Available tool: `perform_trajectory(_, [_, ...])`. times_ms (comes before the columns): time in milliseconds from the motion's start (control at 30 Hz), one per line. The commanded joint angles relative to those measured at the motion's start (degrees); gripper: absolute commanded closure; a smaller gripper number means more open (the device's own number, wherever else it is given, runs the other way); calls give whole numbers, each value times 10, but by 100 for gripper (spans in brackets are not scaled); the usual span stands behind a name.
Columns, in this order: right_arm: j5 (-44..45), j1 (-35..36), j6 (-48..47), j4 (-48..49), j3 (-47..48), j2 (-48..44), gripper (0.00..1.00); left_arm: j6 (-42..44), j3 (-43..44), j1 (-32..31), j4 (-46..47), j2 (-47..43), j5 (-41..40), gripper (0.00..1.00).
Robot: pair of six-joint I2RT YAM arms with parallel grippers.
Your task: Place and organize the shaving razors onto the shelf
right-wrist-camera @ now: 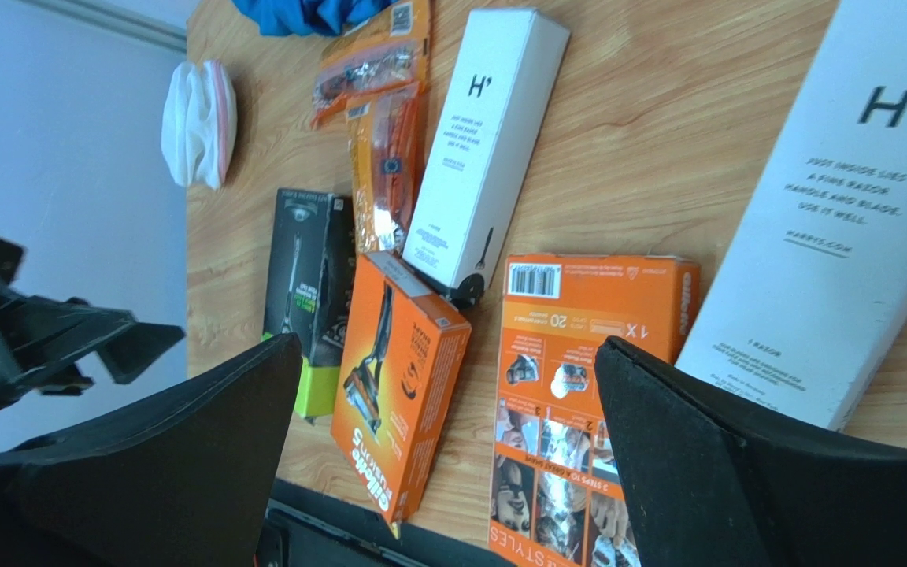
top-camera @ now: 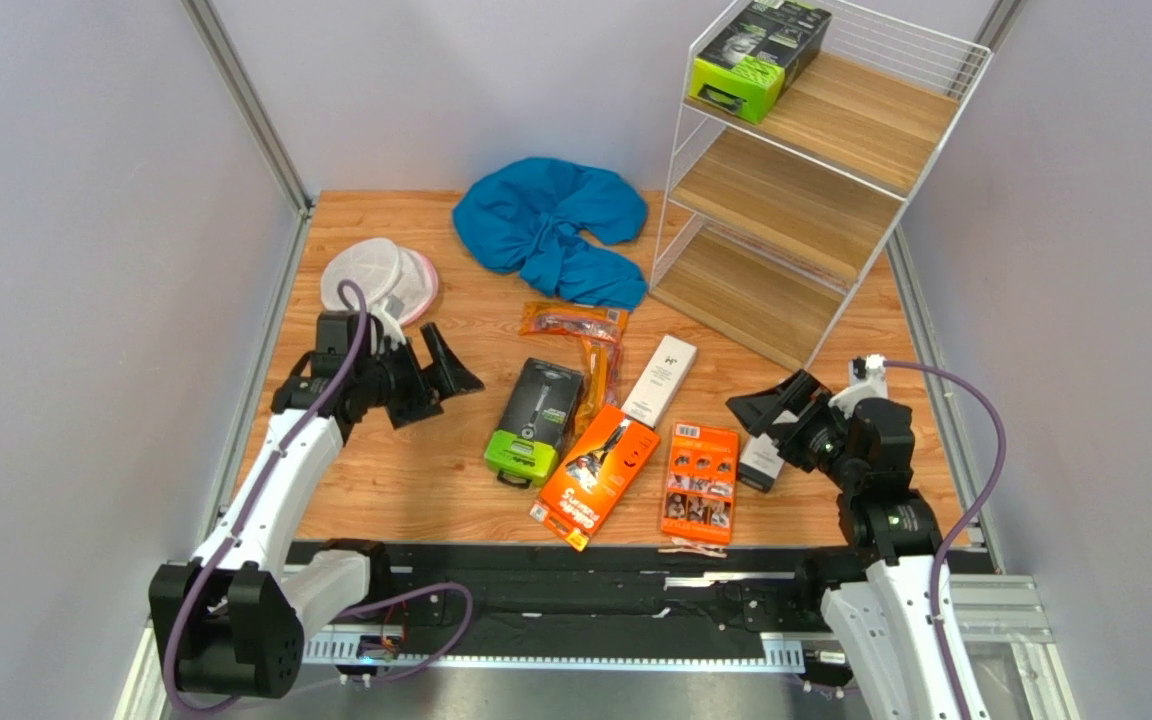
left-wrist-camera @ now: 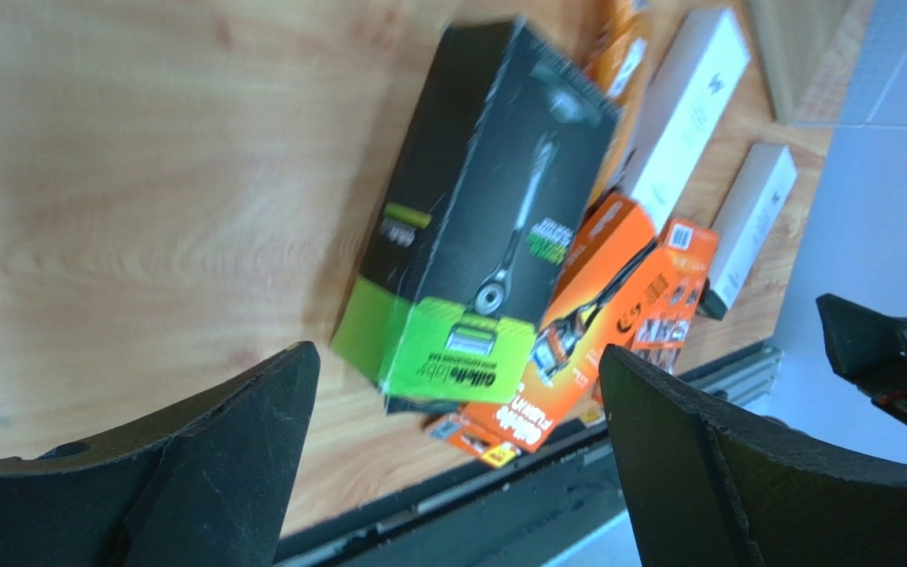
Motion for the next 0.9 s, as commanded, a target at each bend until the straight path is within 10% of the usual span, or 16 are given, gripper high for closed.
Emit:
perform_trajectory(0, [1,49,23,0,25,-1,1,-79,-66,3,5,-15,29,3])
perform_trajectory(400, [57,165,75,32,6,6,3,-210,-233,-8,20,-235,60,19])
perform_trajectory(867, [72,211,93,110,32,98,3,-183,-253,-52,41,-138,43,34])
